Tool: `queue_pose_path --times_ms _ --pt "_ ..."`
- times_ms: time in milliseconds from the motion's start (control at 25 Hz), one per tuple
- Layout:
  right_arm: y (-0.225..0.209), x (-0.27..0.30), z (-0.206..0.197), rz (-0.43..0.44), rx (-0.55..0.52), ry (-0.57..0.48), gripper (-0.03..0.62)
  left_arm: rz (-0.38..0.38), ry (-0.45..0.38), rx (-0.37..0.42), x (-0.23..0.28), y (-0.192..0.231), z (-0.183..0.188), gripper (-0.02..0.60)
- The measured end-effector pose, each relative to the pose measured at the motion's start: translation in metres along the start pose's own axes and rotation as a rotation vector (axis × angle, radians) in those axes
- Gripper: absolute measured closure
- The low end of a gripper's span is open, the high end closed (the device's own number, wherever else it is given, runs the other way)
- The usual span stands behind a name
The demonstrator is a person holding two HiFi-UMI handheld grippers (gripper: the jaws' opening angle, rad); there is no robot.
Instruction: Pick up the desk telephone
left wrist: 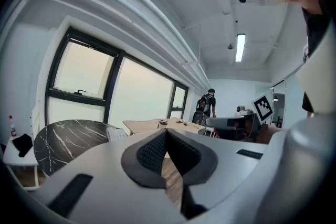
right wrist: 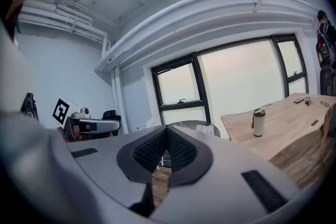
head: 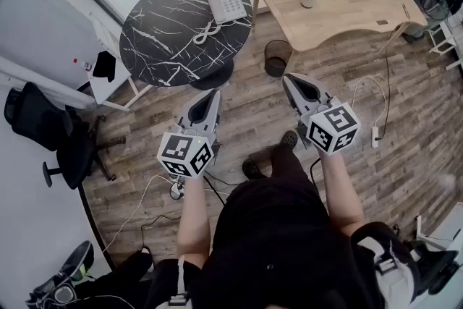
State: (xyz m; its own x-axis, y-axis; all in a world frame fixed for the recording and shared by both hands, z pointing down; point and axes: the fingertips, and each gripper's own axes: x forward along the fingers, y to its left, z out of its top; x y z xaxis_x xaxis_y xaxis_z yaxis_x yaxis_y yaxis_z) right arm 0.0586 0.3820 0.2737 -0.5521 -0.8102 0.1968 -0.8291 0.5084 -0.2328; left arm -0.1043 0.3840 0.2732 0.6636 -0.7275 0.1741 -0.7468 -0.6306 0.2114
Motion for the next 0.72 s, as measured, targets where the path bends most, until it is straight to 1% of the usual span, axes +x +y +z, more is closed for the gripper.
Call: queue_pose_path --times_ms 240,400,560,720 --pt "-0.002 -0.001 0.003 -0.014 -0.015 0.000 0.565 -0.001 -0.004 -0.003 -0.001 0.000 0.002 0.568" --pt "-0.005 -0.001 -0.001 0.004 -0.004 0.008 0.565 0.002 0.001 -0.010 0.002 0.000 0.000 0.568" --pt "-0.015 0.001 0.001 -0.002 0.007 -0.018 0.565 0.008 0.007 -0.012 0.009 0.002 -0.001 0.568" --pt "-0.031 0.009 0.000 0.019 0.032 -0.010 0.565 0.022 0.012 -0.013 0.021 0.005 0.002 0.568"
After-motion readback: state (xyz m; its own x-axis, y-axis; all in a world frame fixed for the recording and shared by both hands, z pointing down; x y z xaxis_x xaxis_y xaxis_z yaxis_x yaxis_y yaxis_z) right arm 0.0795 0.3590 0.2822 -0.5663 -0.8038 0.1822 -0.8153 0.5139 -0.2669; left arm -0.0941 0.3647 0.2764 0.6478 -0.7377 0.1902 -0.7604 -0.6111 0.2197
